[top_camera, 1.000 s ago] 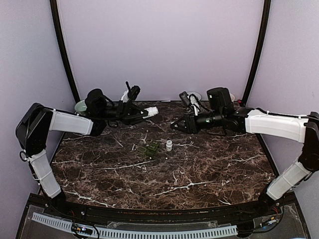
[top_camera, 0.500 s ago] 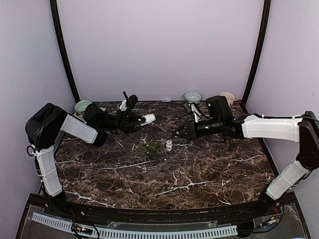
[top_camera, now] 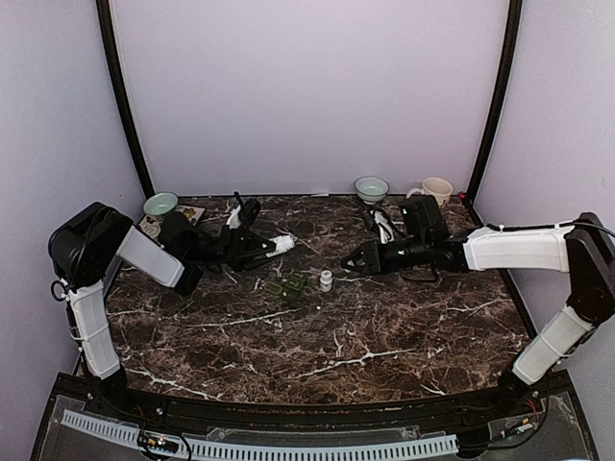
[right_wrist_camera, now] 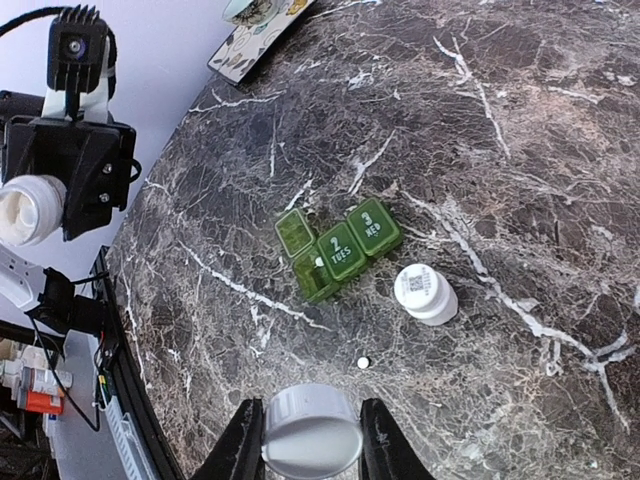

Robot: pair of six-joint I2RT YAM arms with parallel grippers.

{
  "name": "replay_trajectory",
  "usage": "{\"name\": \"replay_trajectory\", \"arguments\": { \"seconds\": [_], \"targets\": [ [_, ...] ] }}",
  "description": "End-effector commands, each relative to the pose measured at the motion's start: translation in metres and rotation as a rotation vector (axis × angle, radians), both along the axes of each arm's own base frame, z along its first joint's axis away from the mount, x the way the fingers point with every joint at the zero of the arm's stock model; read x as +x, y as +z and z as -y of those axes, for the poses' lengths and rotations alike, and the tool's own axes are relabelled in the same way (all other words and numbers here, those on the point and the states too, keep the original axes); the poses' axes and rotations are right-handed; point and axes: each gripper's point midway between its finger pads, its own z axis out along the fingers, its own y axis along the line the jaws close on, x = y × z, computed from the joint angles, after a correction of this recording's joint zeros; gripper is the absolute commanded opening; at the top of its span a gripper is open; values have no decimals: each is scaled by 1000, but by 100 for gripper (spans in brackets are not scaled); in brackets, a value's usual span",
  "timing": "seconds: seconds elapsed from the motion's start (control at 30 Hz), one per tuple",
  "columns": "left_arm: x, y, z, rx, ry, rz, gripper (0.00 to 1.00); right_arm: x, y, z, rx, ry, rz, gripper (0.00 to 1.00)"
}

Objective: Sort the pills into containers
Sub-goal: Pour the pill into the compartment of the pill container.

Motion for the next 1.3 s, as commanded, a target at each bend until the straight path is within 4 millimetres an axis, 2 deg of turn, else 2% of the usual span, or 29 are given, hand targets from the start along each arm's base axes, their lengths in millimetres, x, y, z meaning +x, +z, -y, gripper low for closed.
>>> {"name": "replay_trajectory", "arguments": {
  "seconds": [0.0, 0.3, 0.77, 1.27],
  "targets": [
    [-10, -2, -8, -11, 19, 78, 18, 8, -9, 7, -5, -43, 6, 0],
    [-14, -36, -15, 28, 89, 37, 18, 9, -14, 10, -10, -50, 2, 0],
    [-16, -65, -19, 34, 138, -16, 18, 9, -19, 13, -14, -53, -3, 0],
    [-7, -91, -22, 78, 219, -43, 18, 13, -19, 17, -13, -60, -1, 0]
  ]
}}
